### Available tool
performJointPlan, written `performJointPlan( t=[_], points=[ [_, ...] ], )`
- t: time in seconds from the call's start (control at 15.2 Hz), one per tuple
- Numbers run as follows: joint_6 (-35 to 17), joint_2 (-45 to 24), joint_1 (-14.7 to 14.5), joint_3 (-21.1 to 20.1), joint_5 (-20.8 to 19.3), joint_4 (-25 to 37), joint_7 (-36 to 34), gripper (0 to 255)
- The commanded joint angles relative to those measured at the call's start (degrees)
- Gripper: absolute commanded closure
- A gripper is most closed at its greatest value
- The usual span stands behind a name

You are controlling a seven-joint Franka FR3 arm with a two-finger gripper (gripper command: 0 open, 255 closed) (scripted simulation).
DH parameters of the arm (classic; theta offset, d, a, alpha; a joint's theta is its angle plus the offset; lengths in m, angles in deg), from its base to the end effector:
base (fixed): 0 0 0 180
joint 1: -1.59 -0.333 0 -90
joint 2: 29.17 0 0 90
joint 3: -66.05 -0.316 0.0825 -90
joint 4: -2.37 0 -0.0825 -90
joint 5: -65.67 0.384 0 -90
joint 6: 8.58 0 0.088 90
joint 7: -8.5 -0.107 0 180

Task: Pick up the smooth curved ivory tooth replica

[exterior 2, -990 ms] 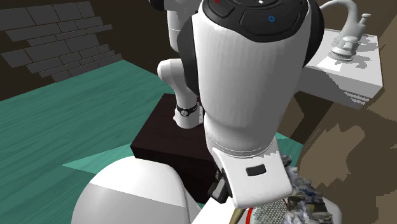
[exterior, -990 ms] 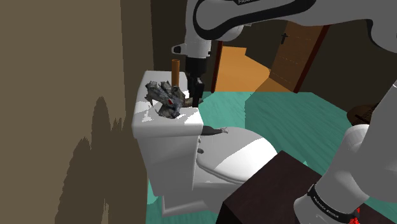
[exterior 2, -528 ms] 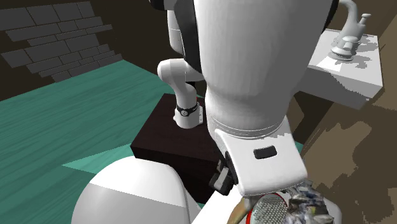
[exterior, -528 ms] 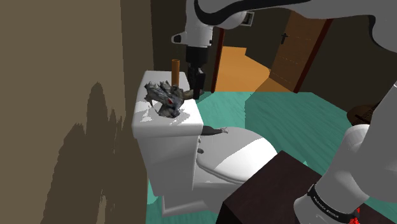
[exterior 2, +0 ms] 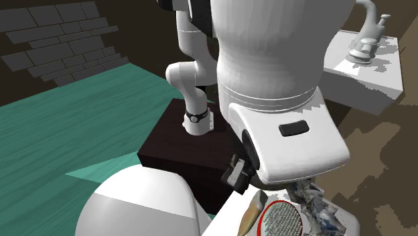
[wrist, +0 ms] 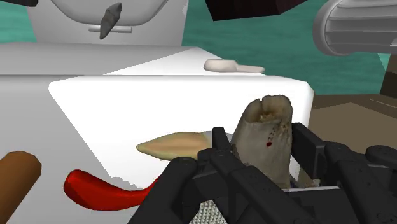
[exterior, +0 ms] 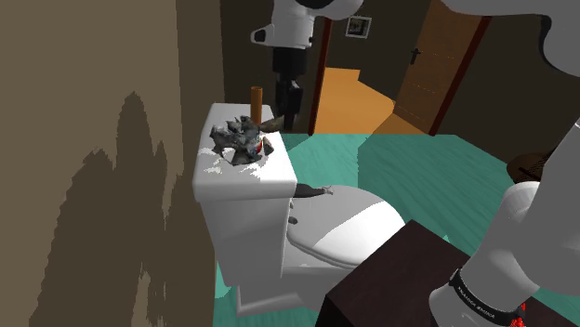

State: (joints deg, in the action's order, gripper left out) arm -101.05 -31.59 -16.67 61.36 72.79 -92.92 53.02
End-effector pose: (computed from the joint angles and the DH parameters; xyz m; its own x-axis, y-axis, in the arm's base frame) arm 0.5159 0.2314 0.5618 0.3948 0.9185 0.0233 0.9091 -0.3869 -0.1542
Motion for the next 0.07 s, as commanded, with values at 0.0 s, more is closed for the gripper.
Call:
performJointPlan(
  t=[0.0],
  points=[
    [0.44, -0.08, 0.01, 0.01, 0.00, 0.50, -0.04, 255]
  ],
)
